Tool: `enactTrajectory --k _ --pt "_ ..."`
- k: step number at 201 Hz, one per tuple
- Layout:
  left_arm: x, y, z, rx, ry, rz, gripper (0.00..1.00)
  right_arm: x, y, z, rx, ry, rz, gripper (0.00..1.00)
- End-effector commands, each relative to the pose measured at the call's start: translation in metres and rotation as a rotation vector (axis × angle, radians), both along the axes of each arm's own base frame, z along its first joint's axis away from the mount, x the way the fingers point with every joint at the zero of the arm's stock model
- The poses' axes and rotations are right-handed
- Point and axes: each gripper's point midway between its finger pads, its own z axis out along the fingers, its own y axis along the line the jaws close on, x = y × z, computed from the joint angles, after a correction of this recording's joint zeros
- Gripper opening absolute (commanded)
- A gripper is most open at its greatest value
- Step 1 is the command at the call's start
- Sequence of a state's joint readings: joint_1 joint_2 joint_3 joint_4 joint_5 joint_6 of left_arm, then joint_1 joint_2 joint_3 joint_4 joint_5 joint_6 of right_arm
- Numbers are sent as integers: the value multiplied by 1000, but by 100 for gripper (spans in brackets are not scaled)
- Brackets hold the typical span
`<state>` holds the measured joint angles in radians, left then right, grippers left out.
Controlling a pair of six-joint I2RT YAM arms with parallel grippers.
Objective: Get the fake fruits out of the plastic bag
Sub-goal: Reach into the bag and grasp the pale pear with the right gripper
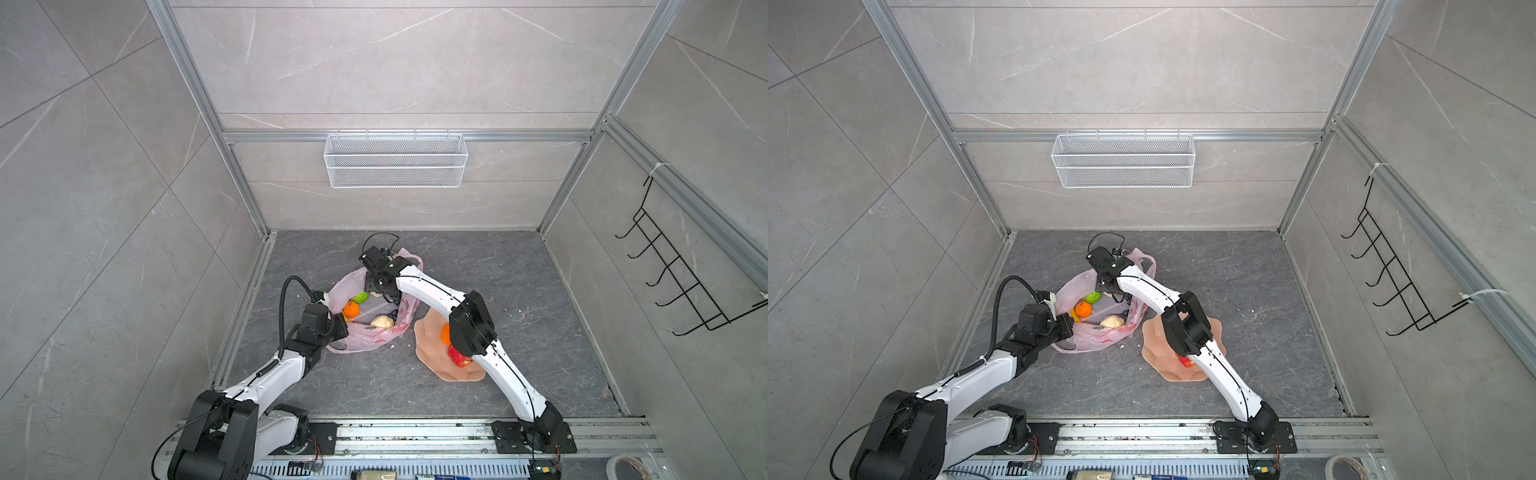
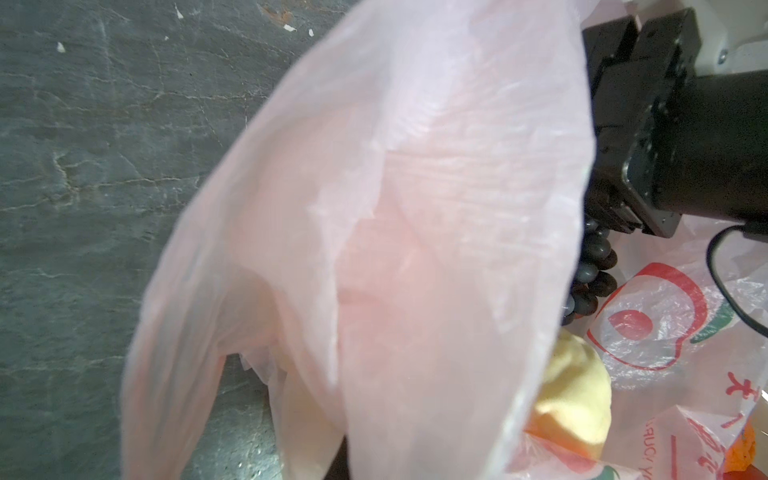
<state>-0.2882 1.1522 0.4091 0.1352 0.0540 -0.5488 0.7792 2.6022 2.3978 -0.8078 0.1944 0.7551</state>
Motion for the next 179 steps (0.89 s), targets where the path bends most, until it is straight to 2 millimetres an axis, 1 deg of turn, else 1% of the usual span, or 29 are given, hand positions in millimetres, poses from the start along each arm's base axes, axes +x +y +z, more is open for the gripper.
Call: enactTrajectory --k 1,30,51,66,90,119,140,164,179 --pt "4 0 11 12 -44 -7 3 -5 -4 24 8 -12 21 60" --pt "4 0 11 15 -44 -7 3 -15 6 52 69 -53 80 59" --pt "5 0 10 16 -41 -4 4 -29 13 71 115 -63 120 60" --pt "4 0 9 15 -38 -6 3 -40 15 78 128 -67 142 61" --pt "5 0 10 15 -40 -4 3 -56 14 82 143 -61 174 62" --pt "5 1 10 17 -41 -3 4 -75 8 85 154 -58 204 62" --pt "4 1 11 20 -42 -1 3 -89 2 97 172 -90 240 62" --pt "5 1 10 20 -40 -2 3 -109 -13 115 197 -152 277 60" --pt "5 1 10 18 -38 -2 3 -121 -25 120 192 -191 296 60"
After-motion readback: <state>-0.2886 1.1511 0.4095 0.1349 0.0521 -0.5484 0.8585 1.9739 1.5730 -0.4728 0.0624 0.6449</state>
